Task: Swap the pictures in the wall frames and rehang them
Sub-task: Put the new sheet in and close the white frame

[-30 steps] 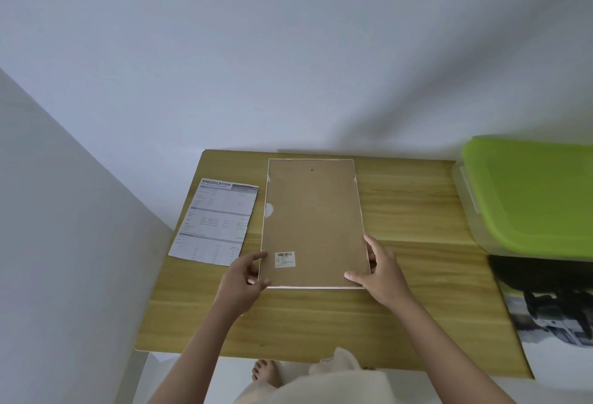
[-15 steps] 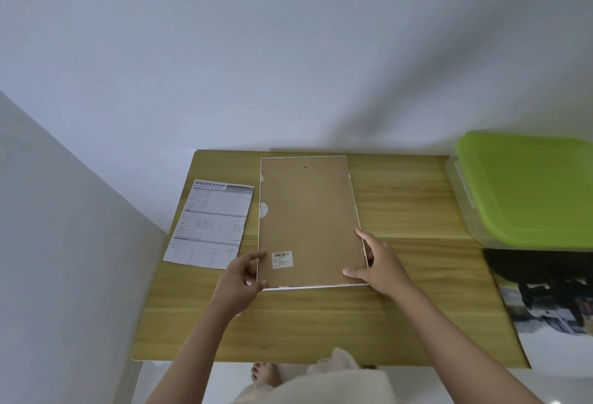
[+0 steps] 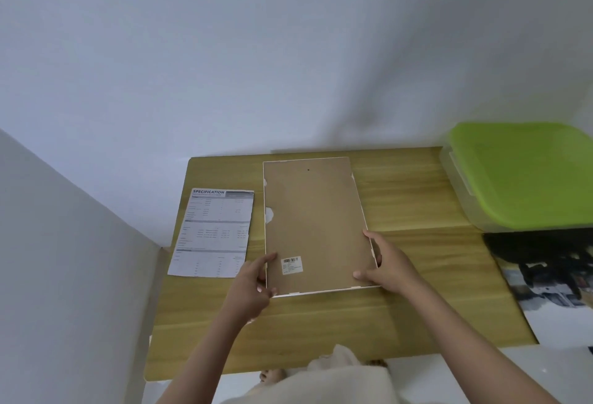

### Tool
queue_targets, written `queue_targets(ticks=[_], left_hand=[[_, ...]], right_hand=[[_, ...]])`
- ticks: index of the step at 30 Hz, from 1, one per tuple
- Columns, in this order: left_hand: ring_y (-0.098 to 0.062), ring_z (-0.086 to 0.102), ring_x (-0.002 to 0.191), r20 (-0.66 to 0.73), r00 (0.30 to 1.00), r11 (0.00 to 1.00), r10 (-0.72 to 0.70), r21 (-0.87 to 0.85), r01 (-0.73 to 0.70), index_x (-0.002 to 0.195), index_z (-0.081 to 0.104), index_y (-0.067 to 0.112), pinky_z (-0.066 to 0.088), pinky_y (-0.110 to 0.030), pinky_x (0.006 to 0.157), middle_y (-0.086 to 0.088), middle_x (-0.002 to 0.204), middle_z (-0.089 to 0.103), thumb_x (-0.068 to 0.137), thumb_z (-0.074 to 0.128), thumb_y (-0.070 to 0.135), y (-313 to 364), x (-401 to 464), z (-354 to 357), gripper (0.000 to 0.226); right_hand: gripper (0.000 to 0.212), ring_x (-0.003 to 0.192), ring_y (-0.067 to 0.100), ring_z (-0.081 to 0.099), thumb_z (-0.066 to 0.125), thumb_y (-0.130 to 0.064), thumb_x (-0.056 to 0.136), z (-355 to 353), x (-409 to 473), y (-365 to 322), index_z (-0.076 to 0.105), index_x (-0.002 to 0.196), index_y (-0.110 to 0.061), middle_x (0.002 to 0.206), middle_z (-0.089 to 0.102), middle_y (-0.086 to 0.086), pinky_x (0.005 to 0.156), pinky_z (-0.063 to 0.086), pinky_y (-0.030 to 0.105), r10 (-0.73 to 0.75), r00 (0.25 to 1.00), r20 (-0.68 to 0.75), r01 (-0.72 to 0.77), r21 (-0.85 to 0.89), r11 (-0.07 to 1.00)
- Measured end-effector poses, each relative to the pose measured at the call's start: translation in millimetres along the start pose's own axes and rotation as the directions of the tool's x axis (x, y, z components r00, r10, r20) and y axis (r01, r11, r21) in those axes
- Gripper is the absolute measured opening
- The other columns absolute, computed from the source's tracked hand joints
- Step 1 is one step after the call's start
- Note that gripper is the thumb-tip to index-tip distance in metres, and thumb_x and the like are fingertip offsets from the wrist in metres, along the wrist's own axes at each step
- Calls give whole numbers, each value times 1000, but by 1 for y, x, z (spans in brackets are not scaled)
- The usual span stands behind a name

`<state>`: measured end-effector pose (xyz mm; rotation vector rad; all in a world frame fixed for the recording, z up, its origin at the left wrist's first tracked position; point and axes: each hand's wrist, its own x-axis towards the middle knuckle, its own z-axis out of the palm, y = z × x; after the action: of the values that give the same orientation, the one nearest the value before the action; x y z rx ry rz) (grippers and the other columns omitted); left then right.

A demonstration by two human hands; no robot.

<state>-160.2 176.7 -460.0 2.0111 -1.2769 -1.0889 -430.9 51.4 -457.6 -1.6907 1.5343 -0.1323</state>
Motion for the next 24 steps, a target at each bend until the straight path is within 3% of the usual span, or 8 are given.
queue_targets(ticks=[5, 10, 13, 16, 19, 24], left_hand=[[-5, 55, 79, 63, 998, 998, 21, 50, -25, 135, 41, 31, 46, -10, 71, -1, 108, 43, 75, 70, 8, 5, 5, -5, 71], [-8, 52, 85, -71, 997, 991, 30, 131, -21, 125, 49, 27, 43, -21, 78, 2, 110, 44, 78, 69, 29, 15, 17, -5, 51], [-11, 53, 86, -131, 991, 993, -21, 115, 36, 125, 49, 24, 45, -26, 77, 1, 112, 44, 79, 67, 33, 25, 33, -2, 50], [-19, 54, 99, -183, 980, 988, -73, 120, 96, 128, 47, 24, 48, -34, 87, -3, 118, 44, 80, 67, 34, 35, 50, 0, 54], [-24, 50, 105, -207, 972, 981, -114, 134, 144, 135, 41, 27, 46, -37, 92, -5, 118, 42, 79, 67, 35, 43, 63, 1, 63], [-23, 44, 104, -197, 971, 964, -138, 198, 178, 140, 31, 38, 42, -36, 94, 0, 112, 33, 77, 71, 35, 50, 76, 5, 75]], right_hand=[[100, 105, 21, 57, 86, -41, 50, -1, -4, 0, 34, 136, -33, 121, 51, 4, 89, 47, 33, 26, 1000, 9, -26, -49, 998], [52, 94, 17, 54, 78, -42, 68, -13, 22, -19, 53, 108, -22, 114, 47, 5, 84, 46, 31, 8, 994, -105, -18, -94, 995], [41, 96, 16, 54, 72, -41, 73, -24, 52, -33, 54, 106, -23, 115, 52, 5, 83, 45, 30, -52, 996, -73, 43, -113, 993], [50, 105, 18, 54, 69, -37, 77, -37, 84, -46, 50, 122, -25, 121, 53, 5, 83, 43, 29, -92, 995, -25, 88, -139, 986], [75, 121, 18, 51, 73, -29, 76, -53, 109, -57, 37, 142, -22, 138, 49, 3, 95, 42, 28, -123, 990, 66, 130, -117, 985], [104, 130, 17, 44, 85, -24, 64, -67, 134, -62, 23, 149, -27, 146, 42, -5, 103, 38, 28, -93, 977, 191, 116, -116, 986]])
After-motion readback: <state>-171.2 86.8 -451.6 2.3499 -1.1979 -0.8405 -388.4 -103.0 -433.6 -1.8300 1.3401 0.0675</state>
